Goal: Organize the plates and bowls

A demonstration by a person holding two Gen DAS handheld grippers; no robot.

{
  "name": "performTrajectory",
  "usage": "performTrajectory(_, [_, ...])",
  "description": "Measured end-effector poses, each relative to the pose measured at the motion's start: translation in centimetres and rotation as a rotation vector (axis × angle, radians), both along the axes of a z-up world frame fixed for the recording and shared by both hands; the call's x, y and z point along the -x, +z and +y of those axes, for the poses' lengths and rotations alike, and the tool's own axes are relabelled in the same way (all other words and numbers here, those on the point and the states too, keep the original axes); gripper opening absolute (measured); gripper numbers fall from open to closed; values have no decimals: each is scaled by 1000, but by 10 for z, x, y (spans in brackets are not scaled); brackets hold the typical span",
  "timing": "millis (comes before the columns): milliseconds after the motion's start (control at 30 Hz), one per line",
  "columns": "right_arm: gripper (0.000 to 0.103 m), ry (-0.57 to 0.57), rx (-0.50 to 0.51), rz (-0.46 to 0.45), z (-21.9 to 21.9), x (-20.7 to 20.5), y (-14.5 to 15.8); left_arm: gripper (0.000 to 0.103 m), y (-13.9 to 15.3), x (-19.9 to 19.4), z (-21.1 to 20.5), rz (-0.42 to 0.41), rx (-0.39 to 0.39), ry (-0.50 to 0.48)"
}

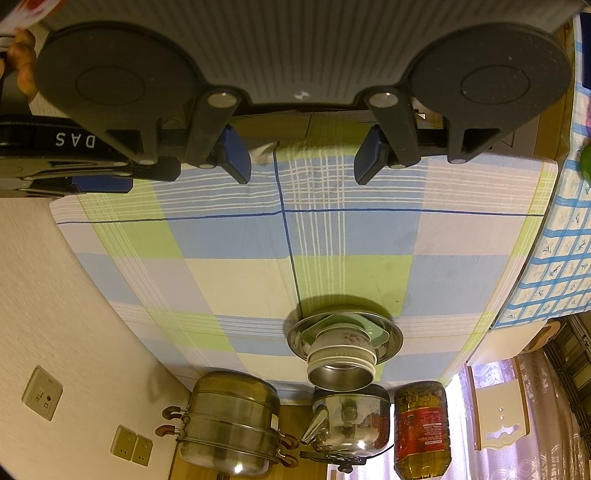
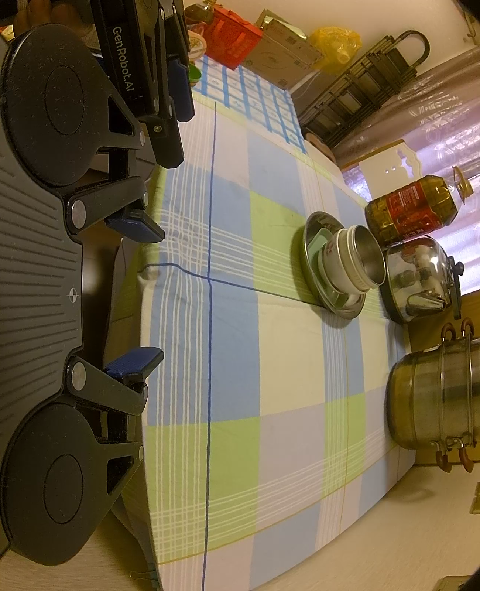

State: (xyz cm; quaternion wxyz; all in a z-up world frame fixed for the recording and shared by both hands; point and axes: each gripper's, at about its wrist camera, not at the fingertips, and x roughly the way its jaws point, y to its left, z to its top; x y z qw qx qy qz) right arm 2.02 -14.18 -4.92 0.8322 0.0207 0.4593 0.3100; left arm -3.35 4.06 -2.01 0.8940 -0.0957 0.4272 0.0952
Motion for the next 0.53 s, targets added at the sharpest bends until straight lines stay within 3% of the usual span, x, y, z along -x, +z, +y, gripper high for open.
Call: performTrajectory(533, [63, 3, 0, 3, -2, -2, -1, 60, -1, -6, -5, 3, 0, -3])
